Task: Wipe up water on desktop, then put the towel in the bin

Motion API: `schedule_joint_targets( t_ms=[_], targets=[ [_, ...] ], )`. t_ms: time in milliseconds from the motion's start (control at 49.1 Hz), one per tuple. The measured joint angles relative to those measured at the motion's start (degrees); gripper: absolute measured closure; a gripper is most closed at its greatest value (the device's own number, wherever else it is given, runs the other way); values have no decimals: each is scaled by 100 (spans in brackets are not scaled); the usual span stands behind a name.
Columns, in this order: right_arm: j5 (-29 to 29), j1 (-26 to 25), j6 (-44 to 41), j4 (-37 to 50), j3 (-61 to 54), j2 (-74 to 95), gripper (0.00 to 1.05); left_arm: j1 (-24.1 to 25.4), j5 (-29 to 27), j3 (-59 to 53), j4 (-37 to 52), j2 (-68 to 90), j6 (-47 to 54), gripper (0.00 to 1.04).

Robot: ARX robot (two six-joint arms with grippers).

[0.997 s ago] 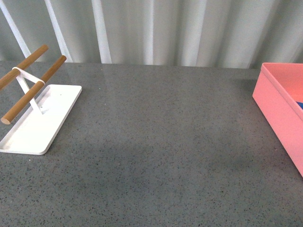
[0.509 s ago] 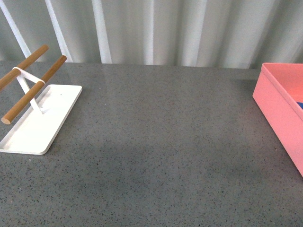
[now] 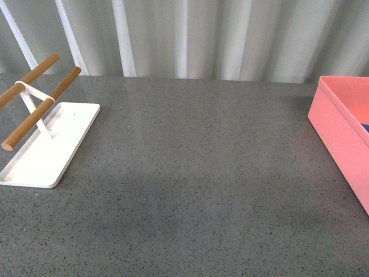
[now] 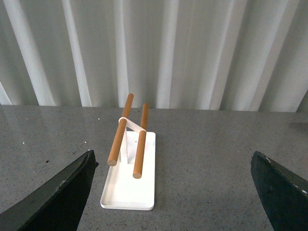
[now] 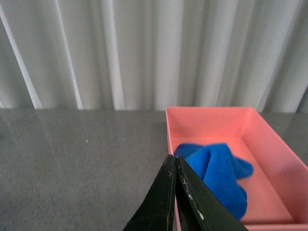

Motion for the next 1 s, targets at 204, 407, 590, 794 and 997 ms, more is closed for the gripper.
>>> schedule_joint_targets(
  t_ms=[204,407,590,794,997],
  targets=[
    [11,0,2,-299,-2,-439,101,0,0,0,-2,0,-2,7],
    [9,0,2,-299,-2,-439,74,0,0,0,-4,0,0,7],
    [9,0,2,-299,-2,-439,33,0,0,0,-4,0,0,7],
    [9,0,20,-299,-2,-439,6,0,0,0,-4,0,-2,7],
    [9,0,24,-299,-2,-439,7,0,0,-2,-4,0,-2,7]
  ],
)
